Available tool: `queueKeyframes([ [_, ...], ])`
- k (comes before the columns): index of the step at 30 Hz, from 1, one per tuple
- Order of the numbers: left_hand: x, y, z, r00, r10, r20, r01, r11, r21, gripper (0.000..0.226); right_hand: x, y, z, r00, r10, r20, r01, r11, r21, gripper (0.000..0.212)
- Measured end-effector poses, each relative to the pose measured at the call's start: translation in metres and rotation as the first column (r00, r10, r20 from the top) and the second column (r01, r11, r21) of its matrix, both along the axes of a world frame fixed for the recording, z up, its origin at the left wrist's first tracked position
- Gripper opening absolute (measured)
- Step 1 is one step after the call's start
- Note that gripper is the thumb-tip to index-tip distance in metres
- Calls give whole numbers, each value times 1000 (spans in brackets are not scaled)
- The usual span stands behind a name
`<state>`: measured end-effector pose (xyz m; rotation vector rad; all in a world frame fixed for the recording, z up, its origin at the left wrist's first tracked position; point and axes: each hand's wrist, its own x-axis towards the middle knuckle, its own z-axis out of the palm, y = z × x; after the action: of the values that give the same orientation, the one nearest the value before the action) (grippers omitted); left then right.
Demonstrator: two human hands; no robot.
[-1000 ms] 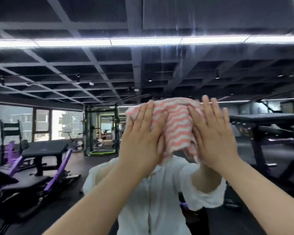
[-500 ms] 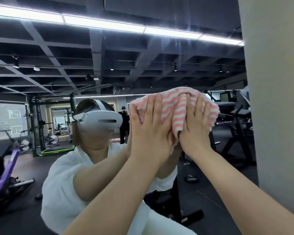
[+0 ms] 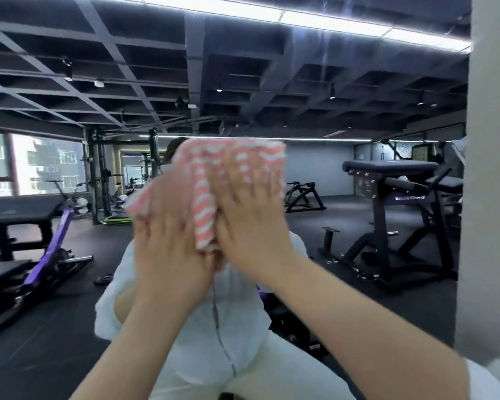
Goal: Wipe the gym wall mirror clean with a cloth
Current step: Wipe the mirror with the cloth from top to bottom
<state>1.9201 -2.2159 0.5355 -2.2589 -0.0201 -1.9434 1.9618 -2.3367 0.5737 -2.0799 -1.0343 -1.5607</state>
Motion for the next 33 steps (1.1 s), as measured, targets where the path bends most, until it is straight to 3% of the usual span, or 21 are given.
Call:
queueKeyframes([
  [3,-14,2,-43,999,36,-34,-44,964,-263,78,-10,22,-31,993,80,91,-71,992,-104,56],
  [6,-15,-20,-42,998,-11,-65,-15,922,-386,75,-4,6,-30,992,25,123,-10,992,-123,57],
  [10,15,-66,-7,988,-21,-152,-6,984,-179,72,34,-60,-22,972,-205,112,207,978,-6,65],
  [13,47,-113,-7,988,-53,-142,59,998,33,63,67,-118,-44,933,-351,-79,353,936,10,77],
  [16,62,-143,-23,983,-63,-170,95,977,192,55,76,-150,-78,908,-317,-275,362,922,133,85],
  [19,62,-129,-29,981,-45,-188,89,969,232,56,70,-141,-86,932,-168,-321,269,914,303,79],
  [22,48,-102,-27,990,-27,-136,46,989,139,53,56,-103,-70,963,-143,-230,217,916,338,77],
  [27,17,-56,-65,993,91,-75,-96,993,-65,73,23,-42,-84,997,-59,-51,66,985,157,68],
  [33,10,-80,-86,999,-45,22,49,934,-353,95,30,-57,-93,992,-61,107,72,993,-98,62],
])
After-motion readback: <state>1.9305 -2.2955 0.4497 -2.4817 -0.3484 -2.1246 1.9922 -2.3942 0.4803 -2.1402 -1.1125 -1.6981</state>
